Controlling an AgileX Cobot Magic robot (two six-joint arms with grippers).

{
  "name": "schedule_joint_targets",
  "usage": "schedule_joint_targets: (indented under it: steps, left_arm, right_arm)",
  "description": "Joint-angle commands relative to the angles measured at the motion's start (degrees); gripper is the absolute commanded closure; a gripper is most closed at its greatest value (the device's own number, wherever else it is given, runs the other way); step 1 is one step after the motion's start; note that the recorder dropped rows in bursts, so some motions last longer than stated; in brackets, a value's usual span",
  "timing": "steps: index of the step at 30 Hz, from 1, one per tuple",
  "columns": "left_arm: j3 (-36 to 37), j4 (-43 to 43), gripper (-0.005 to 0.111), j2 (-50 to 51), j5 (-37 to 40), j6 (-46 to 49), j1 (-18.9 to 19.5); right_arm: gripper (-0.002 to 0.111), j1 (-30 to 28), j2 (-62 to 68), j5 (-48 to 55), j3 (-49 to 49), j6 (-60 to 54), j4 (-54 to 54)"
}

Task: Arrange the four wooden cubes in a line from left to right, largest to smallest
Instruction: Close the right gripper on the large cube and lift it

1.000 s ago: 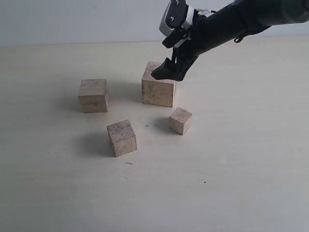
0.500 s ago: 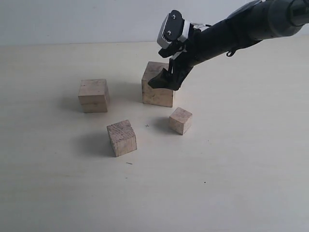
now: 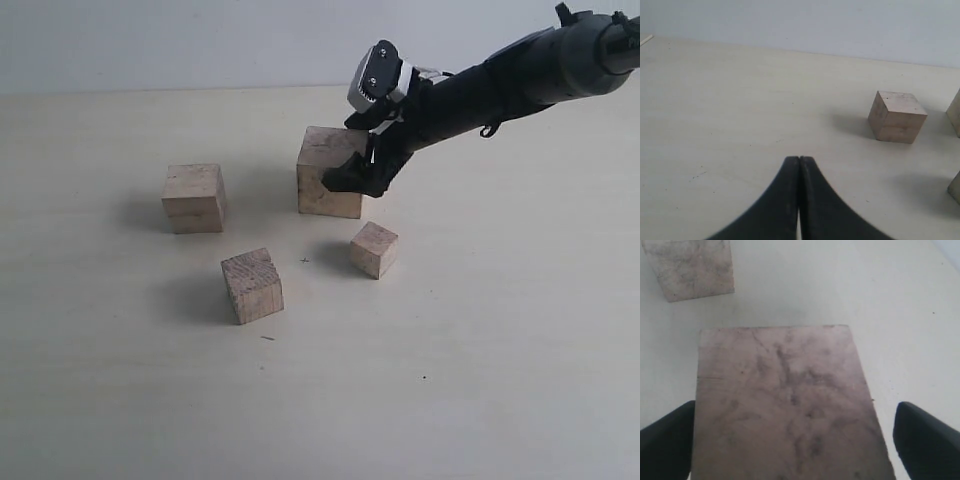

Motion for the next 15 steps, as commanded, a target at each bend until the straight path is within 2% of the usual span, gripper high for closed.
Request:
schedule_joint_targets:
  steps: [1, 4, 6, 8, 9, 10, 12, 15]
  left_arm:
    - [0.0, -0.3, 0.107, -0.3, -0.6, 0.0, -0.3]
    - [0.0, -0.3, 0.107, -0.3, -0.6, 0.0, -0.3]
    - [0.0, -0.3, 0.107, -0.3, -0.6, 0.0, -0.3]
    - [0.0, -0.3, 0.107, -0.3, -0.6, 0.0, -0.3]
    - [0.0, -0.3, 0.107, -0.3, -0.6, 0.0, -0.3]
    - [0.0, -0.3, 0.107, -0.3, -0.6, 0.0, -0.3]
    - [0.0, -0.3, 0.107, -0.3, -0.6, 0.0, -0.3]
    - [0.0, -0.3, 0.107, -0.3, -0.6, 0.0, -0.3]
  right_arm:
    - [0.013, -0.3, 0.6, 3.8, -0.3, -3.0, 1.0]
    - [0.016, -0.3, 1.0, 4.1, -0.3, -3.0, 1.0]
    - [0.025, -0.3, 1.0, 4.5, -0.3, -2.7, 0.8]
    - [0.047, -0.3, 0.8, 5.4, -0.3, -2.3, 0.8]
    - [0.068, -0.3, 0.3, 6.3, -0.3, -1.8, 0.4]
    - [0.084, -0.3, -0.3, 7.4, -0.3, -1.1, 0.4]
    - [0.108, -0.3, -2.0, 9.6, -0.3, -0.9, 0.4]
    - [0.108, 0.0, -6.3, 9.8, -0.3, -0.4, 0.5]
